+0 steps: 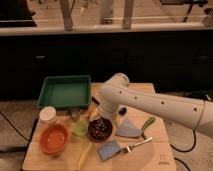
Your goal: Place grapes in purple bowl
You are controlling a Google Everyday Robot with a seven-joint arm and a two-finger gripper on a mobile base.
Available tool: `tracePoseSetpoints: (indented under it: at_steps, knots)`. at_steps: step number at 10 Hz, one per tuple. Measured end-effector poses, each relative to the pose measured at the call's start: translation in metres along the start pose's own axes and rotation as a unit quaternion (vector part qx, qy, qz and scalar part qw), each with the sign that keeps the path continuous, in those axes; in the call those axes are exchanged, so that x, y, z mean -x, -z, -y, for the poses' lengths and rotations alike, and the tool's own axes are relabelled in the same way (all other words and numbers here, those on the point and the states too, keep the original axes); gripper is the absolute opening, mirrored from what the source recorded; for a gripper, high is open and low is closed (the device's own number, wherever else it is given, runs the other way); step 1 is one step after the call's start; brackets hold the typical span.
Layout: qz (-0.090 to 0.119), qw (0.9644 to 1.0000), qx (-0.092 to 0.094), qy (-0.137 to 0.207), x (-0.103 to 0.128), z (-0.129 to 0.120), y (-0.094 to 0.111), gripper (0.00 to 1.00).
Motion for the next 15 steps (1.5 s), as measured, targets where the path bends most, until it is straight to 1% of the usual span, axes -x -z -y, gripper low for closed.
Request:
tracePoseSetpoints:
  at_steps: [1, 6, 15]
  knots:
    - [0.001, 1.0000, 0.001, 0.001, 0.0000, -0.0008, 0.0004, 0.80]
    - [0.001, 0.9999, -0.009, 0.008, -0.0010, 0.0012, 0.0033, 0.80]
    - [0.000, 0.9999, -0.009, 0.009, -0.0009, 0.0016, 0.0035, 0.80]
